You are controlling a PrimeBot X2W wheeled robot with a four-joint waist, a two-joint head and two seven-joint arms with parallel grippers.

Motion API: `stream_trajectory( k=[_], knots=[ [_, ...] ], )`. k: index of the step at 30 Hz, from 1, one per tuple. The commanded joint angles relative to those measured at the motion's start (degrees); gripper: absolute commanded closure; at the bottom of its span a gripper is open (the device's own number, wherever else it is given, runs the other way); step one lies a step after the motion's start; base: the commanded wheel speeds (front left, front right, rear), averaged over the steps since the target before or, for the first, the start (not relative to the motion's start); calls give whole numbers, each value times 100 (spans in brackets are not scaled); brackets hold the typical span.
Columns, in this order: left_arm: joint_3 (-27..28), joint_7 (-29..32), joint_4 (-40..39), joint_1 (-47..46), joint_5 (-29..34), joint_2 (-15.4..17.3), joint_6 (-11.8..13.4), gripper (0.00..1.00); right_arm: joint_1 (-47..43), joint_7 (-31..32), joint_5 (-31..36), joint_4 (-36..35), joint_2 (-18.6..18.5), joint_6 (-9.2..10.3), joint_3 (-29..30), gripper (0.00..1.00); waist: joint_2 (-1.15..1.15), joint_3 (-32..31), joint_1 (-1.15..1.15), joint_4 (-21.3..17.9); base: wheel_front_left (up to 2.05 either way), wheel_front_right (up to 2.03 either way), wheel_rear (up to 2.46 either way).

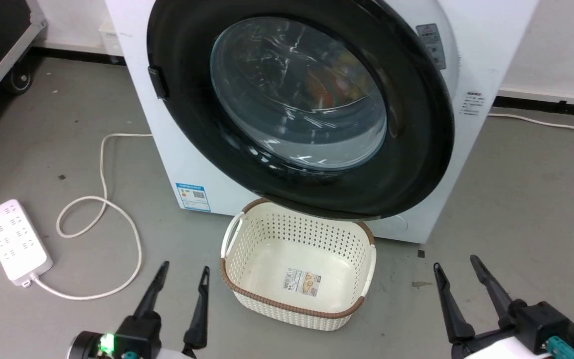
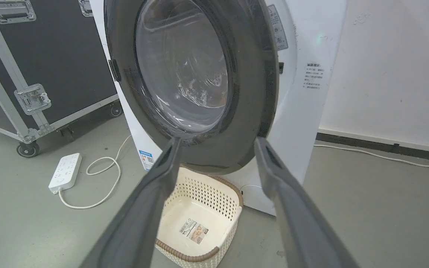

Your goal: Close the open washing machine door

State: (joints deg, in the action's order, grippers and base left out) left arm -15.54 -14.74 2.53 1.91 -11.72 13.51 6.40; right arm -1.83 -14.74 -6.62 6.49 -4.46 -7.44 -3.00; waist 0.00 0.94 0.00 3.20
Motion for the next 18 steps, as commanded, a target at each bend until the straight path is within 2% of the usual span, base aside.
stream_trajectory(
  k=[1,2,3,6,10,18],
  knots=[
    [29,-25,20,74,81,-38,-20,0,-55,-26,-54,21,25,-5,-56,9,0,44,0,48,0,0,0],
    [47,-25,26,73,113,-70,-43,0,-36,-26,-75,27,4,-5,-121,82,0,74,0,71,0,0,0],
    [64,-25,28,59,142,-103,-69,0,-9,-26,-92,9,-24,-5,-186,100,0,111,0,93,0,0,0],
    [52,-25,52,-31,267,-166,-165,0,123,-26,-311,-52,-58,-5,-273,100,0,258,0,172,0,0,0],
    [21,-26,87,-188,372,-249,-294,0,539,-8,-331,-14,-465,-5,-603,100,0,535,0,285,0,0,0],
    [-105,-26,207,-572,522,-449,-500,0,2011,464,-854,390,-1704,-5,-1263,100,0,1269,0,557,0,0,0]
  ],
)
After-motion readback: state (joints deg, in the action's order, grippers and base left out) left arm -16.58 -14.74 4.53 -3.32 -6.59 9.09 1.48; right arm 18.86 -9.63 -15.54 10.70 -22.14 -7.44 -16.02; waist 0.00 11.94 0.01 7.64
